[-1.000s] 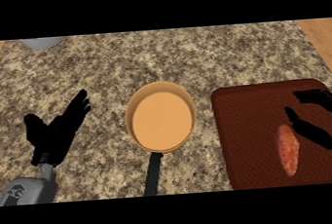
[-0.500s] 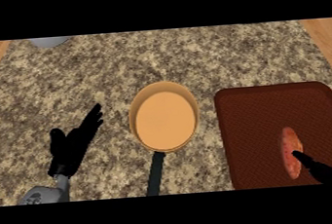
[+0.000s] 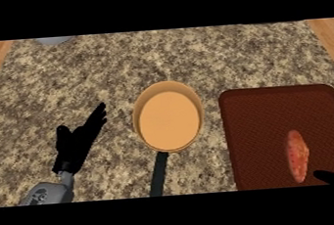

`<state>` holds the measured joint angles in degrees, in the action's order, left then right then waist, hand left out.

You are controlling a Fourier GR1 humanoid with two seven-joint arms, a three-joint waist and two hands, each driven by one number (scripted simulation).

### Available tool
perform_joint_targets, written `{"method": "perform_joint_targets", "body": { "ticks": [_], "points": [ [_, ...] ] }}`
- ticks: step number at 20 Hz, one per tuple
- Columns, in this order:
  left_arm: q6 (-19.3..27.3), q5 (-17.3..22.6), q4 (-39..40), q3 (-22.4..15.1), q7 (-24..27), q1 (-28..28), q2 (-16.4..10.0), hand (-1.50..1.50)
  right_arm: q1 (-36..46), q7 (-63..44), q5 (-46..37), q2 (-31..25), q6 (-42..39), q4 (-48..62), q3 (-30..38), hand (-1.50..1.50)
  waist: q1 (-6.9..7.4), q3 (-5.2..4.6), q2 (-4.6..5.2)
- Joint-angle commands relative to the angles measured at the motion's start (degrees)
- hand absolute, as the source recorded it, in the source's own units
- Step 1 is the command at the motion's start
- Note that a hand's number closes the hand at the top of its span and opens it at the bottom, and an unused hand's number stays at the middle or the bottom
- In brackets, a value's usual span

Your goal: Pick the sweet potato from the tray and place it in the pot

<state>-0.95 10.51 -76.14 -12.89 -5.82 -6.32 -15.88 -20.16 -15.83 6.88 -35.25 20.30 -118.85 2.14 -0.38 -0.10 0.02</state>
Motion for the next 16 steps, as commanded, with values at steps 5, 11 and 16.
{"method": "perform_joint_targets", "body": {
  "ticks": [5, 11, 16],
  "points": [
    [-0.5, -1.0, -1.8, -0.3, -2.8, -1.0, 0.5, 0.00, 6.8, -9.0, 3.5, -1.6, -9.8, 11.3, -5.4, -1.50, 1.30, 0.14, 0.12],
    [-3.0, -1.5, 0.1, 1.7, 3.8, 3.3, 0.1, 0.00, 5.8, -5.6, 0.2, -0.5, -16.4, 18.9, -7.5, -1.50, 0.45, 0.10, -0.01],
    [-1.6, -3.2, -6.4, 1.9, -3.2, 3.9, 2.0, 0.00, 4.9, 0.1, -5.5, 4.4, -16.0, 22.8, -4.8, -1.50, 0.26, 0.11, -0.09]
  ]
}}
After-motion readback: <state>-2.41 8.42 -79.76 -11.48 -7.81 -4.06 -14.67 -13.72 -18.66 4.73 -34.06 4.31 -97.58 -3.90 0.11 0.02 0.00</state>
